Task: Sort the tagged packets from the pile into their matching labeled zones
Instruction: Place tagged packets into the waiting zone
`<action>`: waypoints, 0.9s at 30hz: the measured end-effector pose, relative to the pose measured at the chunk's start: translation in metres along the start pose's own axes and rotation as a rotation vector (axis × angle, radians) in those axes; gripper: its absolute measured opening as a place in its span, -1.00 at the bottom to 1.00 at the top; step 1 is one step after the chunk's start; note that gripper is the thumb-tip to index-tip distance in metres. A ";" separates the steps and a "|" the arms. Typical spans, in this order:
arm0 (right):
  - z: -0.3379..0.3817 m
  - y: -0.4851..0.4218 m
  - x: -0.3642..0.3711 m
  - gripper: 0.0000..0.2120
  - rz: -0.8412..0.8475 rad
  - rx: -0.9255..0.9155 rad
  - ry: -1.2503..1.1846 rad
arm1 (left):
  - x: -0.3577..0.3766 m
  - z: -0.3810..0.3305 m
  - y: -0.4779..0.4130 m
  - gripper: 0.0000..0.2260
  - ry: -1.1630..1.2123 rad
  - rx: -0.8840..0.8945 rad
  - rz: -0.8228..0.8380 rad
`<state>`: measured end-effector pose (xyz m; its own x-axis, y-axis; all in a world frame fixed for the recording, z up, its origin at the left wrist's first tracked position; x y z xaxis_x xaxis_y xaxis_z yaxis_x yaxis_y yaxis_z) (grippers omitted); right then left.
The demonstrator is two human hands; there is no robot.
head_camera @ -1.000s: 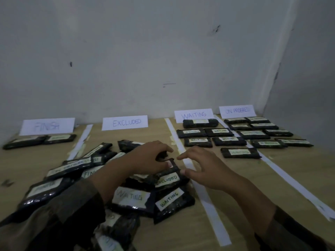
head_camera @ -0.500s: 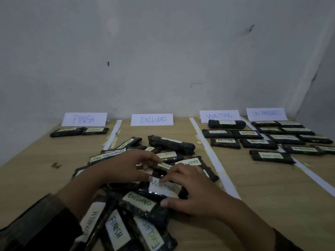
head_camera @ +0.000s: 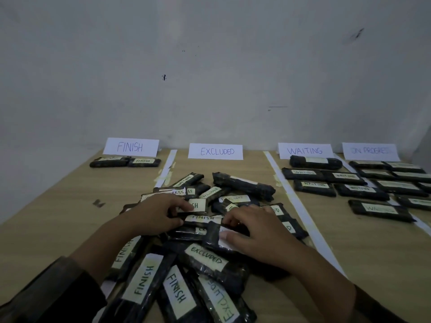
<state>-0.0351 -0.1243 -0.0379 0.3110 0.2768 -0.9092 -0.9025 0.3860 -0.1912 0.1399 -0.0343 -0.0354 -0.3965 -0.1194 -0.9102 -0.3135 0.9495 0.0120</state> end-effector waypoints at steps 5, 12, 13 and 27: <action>-0.001 -0.007 0.003 -0.50 0.096 0.073 0.036 | 0.001 -0.001 0.002 -0.82 0.020 0.021 0.005; -0.013 0.000 0.002 -0.34 0.271 0.095 -0.045 | 0.005 -0.002 0.002 -0.82 0.061 0.030 -0.046; -0.013 0.002 0.001 -0.32 0.291 0.082 -0.051 | 0.006 -0.003 0.002 -0.77 0.070 0.037 -0.047; 0.005 -0.002 -0.002 -0.39 -0.050 -0.146 0.071 | 0.014 -0.034 0.002 -0.87 0.293 0.100 -0.130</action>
<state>-0.0324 -0.1210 -0.0342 0.3394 0.1960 -0.9200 -0.9218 0.2643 -0.2837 0.1049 -0.0441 -0.0340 -0.5948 -0.3060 -0.7433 -0.2971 0.9429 -0.1504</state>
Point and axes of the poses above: each hand's wrist, its own y-axis away from the middle knuckle, its own x-axis out of the palm, z = x × y, the point moved 7 cm from there along -y, towards the middle knuckle, and after that the axes turned 1 degree about y, right-handed, at the moved point
